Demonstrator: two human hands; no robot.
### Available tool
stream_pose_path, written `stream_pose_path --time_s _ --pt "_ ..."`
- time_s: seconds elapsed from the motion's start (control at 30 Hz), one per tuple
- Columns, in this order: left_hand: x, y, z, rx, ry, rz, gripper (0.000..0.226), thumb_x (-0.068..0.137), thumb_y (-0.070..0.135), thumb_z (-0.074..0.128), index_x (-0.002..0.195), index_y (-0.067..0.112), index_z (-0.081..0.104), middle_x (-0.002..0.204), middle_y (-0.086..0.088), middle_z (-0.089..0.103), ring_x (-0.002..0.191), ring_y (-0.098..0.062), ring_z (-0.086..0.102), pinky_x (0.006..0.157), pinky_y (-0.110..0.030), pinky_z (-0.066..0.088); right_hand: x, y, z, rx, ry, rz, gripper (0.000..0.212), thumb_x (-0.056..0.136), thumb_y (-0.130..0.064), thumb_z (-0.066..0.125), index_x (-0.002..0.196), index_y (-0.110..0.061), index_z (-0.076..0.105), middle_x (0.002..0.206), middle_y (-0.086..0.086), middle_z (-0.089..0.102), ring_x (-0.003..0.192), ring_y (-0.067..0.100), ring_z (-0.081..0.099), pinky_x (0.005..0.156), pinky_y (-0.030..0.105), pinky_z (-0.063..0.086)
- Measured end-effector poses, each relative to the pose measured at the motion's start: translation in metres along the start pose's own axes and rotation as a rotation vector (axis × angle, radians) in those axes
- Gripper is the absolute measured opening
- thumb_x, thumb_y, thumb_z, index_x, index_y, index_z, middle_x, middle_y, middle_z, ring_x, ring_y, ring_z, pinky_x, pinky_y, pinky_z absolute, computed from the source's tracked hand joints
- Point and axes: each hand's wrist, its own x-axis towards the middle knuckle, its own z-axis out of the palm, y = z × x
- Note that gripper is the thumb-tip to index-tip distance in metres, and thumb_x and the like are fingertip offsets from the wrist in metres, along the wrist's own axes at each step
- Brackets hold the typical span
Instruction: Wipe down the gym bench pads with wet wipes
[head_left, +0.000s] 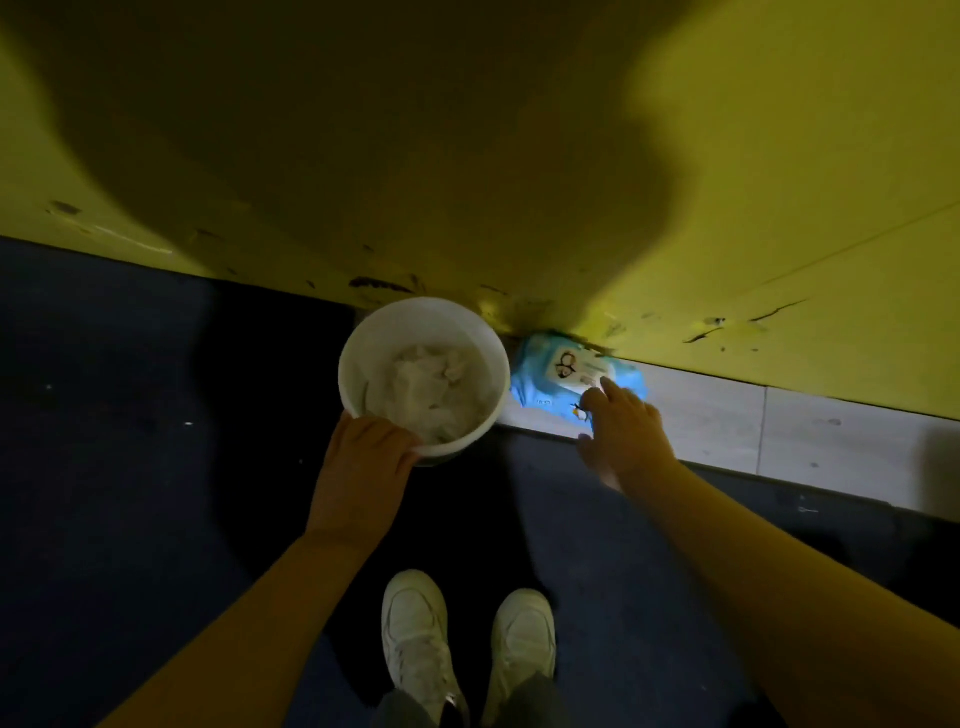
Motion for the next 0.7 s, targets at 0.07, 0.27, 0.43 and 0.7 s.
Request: stream_pose_path --time_s 0.07,0.27,0.43,0.7 --pt "0.001 0.001 0.014 -0.014 -0.010 0.006 0.033 0.094 0.032 0.041 0.085 0.015 0.067 0.087 -0.002 0.065 0.094 -0.030 0.062 0.100 -0.055 0.046 -0.007 -0.011 0.008 0.433 -0.093 0.162 0.037 0.094 -0.032 0.059 0.127 -0.020 0.046 0.111 0.003 0.059 0.088 0.021 0.059 0.069 0.030 0.045" --pt "0.025 0.009 0.053 0.067 -0.039 0.190 0.004 0.086 0.017 0.065 0.086 0.019 0.069 0.088 0.000 0.063 0.099 -0.029 0.061 0.108 -0.055 0.041 0.006 -0.066 0.034 1.319 -0.319 0.433 0.032 0.092 -0.030 0.063 0.113 -0.007 0.055 0.084 0.007 0.060 0.079 0.023 0.060 0.075 0.039 0.053" --pt "0.035 -0.006 0.064 0.116 -0.066 0.213 0.023 0.072 0.009 0.084 0.084 0.018 0.068 0.087 0.000 0.063 0.099 -0.026 0.059 0.106 -0.055 0.044 0.028 -0.081 0.062 1.373 -0.241 0.566 0.023 0.083 -0.022 0.066 0.102 -0.012 0.058 0.085 0.012 0.070 0.080 0.026 0.070 0.082 0.043 0.058" --pt "0.036 -0.035 0.066 0.232 -0.109 0.163 0.039 0.076 0.012 0.083 0.111 0.011 0.066 0.112 -0.011 0.063 0.110 -0.035 0.062 0.102 -0.051 0.047 0.031 -0.101 0.062 1.264 -0.152 0.459 0.022 0.086 -0.034 0.061 0.107 -0.027 0.061 0.104 0.004 0.069 0.099 0.028 0.065 0.085 0.044 0.054"
